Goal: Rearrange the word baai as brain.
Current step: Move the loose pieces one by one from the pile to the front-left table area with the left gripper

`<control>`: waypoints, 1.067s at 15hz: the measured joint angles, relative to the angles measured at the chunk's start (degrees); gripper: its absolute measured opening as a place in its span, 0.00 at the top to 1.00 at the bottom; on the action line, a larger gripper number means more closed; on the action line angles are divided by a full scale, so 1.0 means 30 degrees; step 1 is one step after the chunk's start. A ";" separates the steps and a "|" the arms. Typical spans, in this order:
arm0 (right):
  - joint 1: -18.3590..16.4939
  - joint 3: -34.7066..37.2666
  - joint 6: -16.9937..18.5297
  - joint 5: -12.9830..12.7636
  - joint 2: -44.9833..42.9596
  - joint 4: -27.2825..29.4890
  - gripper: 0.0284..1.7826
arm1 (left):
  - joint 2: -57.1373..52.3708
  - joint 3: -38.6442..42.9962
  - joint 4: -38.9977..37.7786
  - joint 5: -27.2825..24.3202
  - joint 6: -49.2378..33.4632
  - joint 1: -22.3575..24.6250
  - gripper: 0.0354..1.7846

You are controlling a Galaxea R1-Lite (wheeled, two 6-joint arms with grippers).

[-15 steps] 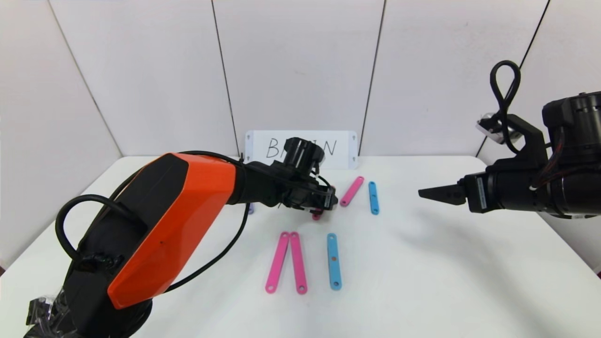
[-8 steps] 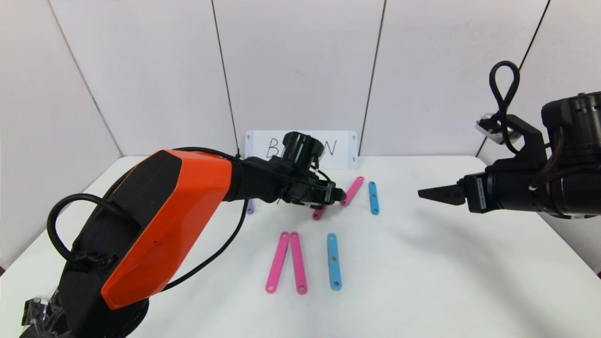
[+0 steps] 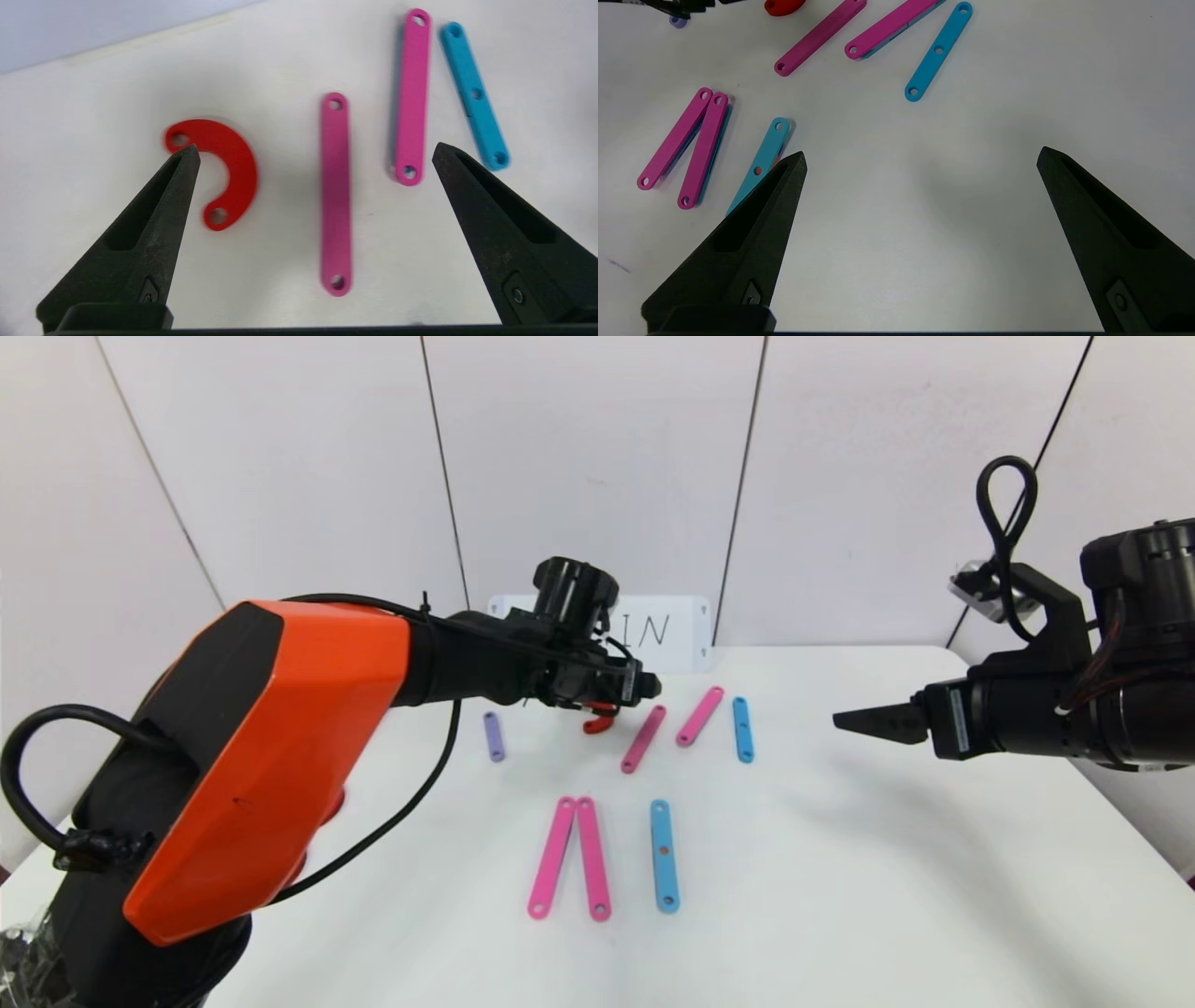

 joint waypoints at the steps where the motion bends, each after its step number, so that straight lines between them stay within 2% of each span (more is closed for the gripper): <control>1: 0.0004 0.0037 -0.0065 0.0016 0.0033 0.0000 0.03 | -0.0248 0.0065 0.0593 0.0305 0.0191 0.0321 0.03; 4: 0.0114 0.0187 -0.0223 0.0219 0.0081 0.0000 0.03 | -0.1077 0.0252 0.2653 0.0451 0.0484 0.1853 0.03; 10: 0.0313 0.0370 -0.0223 0.0089 0.0276 -0.0020 0.03 | -0.2288 0.0500 0.6652 0.0459 0.1504 0.5595 0.03; 16: 0.0305 0.0386 -0.0203 0.0053 0.0419 -0.0020 0.03 | -0.2499 0.0638 0.8066 0.0471 0.2150 0.8184 0.03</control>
